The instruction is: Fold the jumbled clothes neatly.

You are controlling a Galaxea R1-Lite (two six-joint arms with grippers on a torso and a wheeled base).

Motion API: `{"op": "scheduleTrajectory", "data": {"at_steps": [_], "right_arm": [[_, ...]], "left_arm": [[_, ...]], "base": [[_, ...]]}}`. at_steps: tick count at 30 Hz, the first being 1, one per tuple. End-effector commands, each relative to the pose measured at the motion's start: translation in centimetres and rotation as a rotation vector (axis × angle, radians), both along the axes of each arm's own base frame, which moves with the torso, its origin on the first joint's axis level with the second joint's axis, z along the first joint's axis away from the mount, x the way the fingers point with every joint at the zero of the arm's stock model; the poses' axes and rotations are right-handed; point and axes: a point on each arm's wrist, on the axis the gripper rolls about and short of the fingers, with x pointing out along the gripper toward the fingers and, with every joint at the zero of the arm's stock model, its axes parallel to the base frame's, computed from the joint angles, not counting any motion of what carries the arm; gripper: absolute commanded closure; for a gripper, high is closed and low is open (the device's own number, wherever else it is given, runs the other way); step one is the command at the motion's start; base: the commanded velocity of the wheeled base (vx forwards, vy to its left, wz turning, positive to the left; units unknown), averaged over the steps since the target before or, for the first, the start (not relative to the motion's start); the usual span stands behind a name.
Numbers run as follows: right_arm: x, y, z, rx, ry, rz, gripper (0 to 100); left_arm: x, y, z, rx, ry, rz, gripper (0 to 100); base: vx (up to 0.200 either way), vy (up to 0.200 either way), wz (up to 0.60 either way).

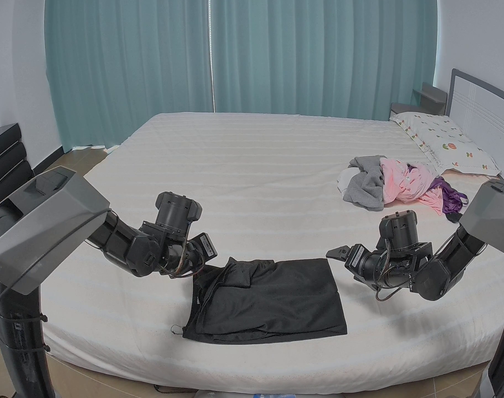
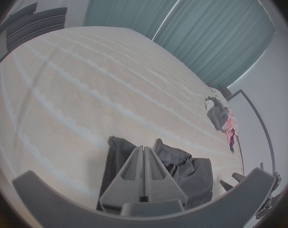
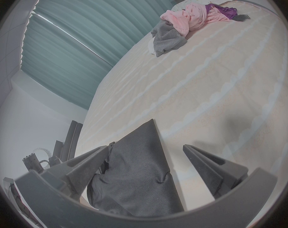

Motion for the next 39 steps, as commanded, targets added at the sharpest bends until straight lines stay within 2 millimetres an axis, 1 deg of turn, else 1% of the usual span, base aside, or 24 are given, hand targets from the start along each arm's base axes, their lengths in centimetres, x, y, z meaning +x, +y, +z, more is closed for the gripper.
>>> {"op": "scheduleTrajectory", "data": {"at_steps": [1,3,4,6,12,18,20,22,27,28,33,37,39], "right_arm": [[0.0,0.0,-0.1,0.002,0.001,0.002,0],[0.0,0.1,0.0,0.002,0.001,0.003,0],[0.0,0.1,-0.1,0.002,0.001,0.005,0],[0.0,0.1,0.0,0.002,0.001,0.005,0],[-0.2,0.3,-0.2,-0.001,0.007,0.011,0],[-0.3,0.2,-0.5,-0.003,0.018,0.01,0],[-0.3,0.3,-0.5,-0.002,0.018,0.014,0],[-0.3,0.3,-0.4,0.006,0.02,0.022,0],[-0.3,0.2,-0.4,0.009,0.021,0.025,0],[-0.3,0.3,-0.5,0.009,0.022,0.025,0],[-0.3,0.3,-0.5,0.008,0.024,0.025,0],[-0.1,0.2,-0.9,0.005,0.03,0.021,0],[0.1,0.1,-1.4,0.0,0.042,0.017,0]], "left_arm": [[-0.3,1.0,1.4,-0.013,-0.022,0.02,100],[-0.3,1.0,1.3,-0.014,-0.019,0.018,100],[-0.4,0.6,1.1,-0.018,-0.015,0.004,0],[-0.3,0.3,1.2,-0.022,-0.018,-0.003,0],[-0.4,-2.6,0.3,-0.065,-0.003,-0.113,0],[0.6,-4.9,-1.0,-0.076,-0.009,-0.158,0],[0.7,-5.1,-1.2,-0.074,-0.008,-0.162,0],[1.4,-5.6,-1.8,-0.074,-0.008,-0.163,0],[1.4,-5.5,-2.2,-0.071,0.003,-0.161,0],[1.4,-5.6,-2.1,-0.07,0.001,-0.161,100],[1.0,-5.2,-2.2,-0.061,0.01,-0.153,100],[0.4,-4.1,-1.5,-0.052,0.014,-0.135,100],[0.0,-3.2,-0.7,-0.057,0.007,-0.119,100]], "base": [[0.0,0.0,0.0],[0.0,0.0,0.0],[0.0,0.0,0.0],[0.0,0.0,0.0],[0.0,0.0,0.0],[0.0,0.0,0.0],[0.0,0.0,0.0],[0.0,0.0,0.0],[0.0,0.0,0.0],[0.0,0.0,0.0],[0.0,0.0,0.0],[0.0,0.0,0.0],[0.0,0.0,0.0]]}}
